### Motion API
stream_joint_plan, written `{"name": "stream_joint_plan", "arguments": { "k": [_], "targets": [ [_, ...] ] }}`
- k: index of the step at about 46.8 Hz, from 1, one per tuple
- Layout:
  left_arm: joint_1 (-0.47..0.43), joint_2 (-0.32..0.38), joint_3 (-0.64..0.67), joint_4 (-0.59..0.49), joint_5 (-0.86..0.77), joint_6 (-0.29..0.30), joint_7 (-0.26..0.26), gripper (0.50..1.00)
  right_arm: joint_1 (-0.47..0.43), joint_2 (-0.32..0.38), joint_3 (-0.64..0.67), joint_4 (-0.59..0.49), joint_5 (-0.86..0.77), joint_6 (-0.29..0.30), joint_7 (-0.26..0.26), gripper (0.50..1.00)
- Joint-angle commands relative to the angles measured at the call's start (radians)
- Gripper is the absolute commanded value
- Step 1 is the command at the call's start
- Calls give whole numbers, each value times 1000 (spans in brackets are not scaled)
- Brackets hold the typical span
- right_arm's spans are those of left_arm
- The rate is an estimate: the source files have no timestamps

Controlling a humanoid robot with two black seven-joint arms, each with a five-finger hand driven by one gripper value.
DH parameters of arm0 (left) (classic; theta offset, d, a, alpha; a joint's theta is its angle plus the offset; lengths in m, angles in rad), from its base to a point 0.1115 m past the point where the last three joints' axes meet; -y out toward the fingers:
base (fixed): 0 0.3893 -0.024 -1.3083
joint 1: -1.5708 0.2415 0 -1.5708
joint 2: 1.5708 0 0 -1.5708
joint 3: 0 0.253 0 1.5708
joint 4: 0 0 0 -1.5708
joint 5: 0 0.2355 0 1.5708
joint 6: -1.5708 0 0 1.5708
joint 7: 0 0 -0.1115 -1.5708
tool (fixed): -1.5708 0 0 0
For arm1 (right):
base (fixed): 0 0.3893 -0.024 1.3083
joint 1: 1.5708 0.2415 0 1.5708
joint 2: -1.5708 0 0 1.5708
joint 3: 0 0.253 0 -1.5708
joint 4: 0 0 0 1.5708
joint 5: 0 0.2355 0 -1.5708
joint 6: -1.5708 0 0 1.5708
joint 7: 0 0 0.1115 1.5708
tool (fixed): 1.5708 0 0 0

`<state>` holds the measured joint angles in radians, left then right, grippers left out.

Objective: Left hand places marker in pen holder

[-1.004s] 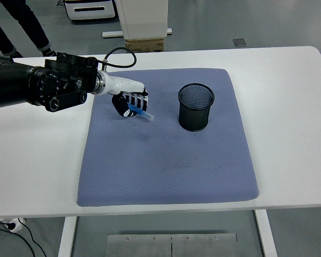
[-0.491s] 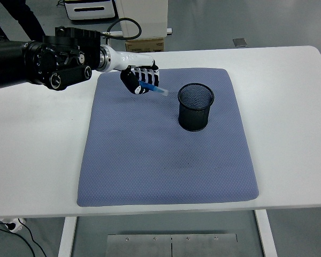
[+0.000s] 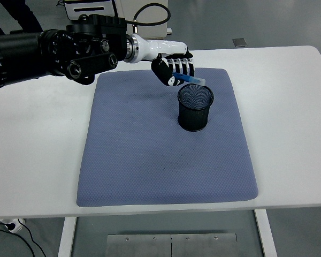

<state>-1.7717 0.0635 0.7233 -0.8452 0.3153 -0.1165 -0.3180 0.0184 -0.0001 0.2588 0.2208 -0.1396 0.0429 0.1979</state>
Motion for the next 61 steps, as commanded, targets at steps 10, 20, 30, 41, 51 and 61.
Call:
{"name": "stream_joint_plan", "arguments": {
  "k": [10,20,30,41,51,61],
  "targets": [
    [20,-48,-50,2,-150,-25,-1,500,0,0,0,0,0,0,0,1000],
    [60,-50,-88,0,-223,-22,-1,500,0,0,0,0,0,0,0,1000],
    [92,-56,-104,0,-354,-20,-3,500,0,0,0,0,0,0,0,1000],
    [120,-64,-125,0,-443,-15,-6,500,0,0,0,0,0,0,0,1000],
    [155,-64,-125,-2,-501,21,-9,500,0,0,0,0,0,0,0,1000],
    [167,-62,-127,0,-510,38,-35,789,0,0,0,0,0,0,0,1000]
  ]
}}
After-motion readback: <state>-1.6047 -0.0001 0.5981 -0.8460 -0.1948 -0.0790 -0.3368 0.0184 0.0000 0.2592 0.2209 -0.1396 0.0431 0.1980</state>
